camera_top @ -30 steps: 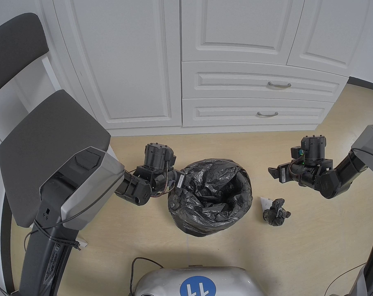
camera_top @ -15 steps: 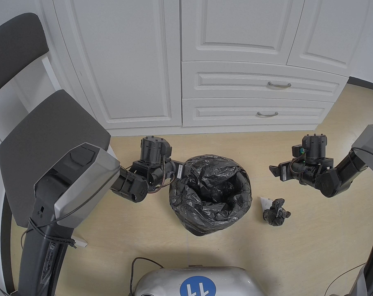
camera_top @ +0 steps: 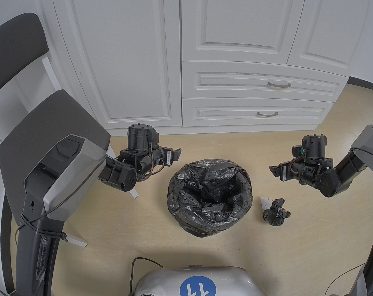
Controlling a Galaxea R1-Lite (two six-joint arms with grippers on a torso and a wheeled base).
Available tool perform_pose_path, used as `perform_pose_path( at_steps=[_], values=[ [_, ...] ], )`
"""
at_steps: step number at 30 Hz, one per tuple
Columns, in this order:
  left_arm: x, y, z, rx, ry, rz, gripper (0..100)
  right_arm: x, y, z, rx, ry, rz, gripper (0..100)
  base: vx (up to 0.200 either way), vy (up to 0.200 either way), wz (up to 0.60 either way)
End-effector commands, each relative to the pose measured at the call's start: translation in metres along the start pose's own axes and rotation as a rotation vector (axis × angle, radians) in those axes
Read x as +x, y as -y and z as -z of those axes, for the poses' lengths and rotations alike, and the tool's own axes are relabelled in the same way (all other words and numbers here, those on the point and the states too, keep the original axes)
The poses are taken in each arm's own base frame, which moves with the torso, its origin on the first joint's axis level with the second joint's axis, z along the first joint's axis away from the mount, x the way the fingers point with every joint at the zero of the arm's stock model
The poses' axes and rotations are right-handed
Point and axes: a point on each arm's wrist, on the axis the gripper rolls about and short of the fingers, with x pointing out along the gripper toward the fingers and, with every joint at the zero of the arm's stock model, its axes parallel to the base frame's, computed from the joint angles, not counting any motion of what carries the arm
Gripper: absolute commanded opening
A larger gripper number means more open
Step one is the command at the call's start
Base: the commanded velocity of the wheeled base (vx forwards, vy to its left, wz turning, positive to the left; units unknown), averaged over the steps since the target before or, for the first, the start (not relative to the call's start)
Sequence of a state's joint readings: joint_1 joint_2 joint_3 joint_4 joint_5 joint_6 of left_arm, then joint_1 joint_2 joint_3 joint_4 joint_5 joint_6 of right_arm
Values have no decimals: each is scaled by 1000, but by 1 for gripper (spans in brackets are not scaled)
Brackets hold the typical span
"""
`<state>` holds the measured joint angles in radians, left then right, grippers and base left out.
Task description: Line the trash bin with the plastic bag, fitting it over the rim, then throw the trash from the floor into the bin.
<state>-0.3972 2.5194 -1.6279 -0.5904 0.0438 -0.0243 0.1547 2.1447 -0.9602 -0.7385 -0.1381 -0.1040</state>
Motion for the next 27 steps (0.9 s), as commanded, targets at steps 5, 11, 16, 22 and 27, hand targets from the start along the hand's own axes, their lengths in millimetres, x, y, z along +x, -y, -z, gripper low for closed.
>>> perform_pose_path(
  at_steps=[5, 11, 16, 22, 27],
  values=[
    [-24, 6, -20, -46, 8, 13, 100, -7, -4, -2, -6, 1, -11, 100, 0, 0, 0],
    [-67, 7, -28, -46, -16, 21, 100, -19, -8, -2, -14, 4, -26, 100, 0, 0, 0],
    [-94, 11, -24, -51, 7, 34, 100, -31, -11, 3, -18, -9, -37, 100, 0, 0, 0],
    [-125, 27, -14, -42, 9, 78, 100, -54, -7, 9, -13, 3, -36, 100, 0, 0, 0],
    [-116, 47, 3, -16, -34, 114, 100, -56, -7, 11, -17, -10, -36, 100, 0, 0, 0]
  ],
)
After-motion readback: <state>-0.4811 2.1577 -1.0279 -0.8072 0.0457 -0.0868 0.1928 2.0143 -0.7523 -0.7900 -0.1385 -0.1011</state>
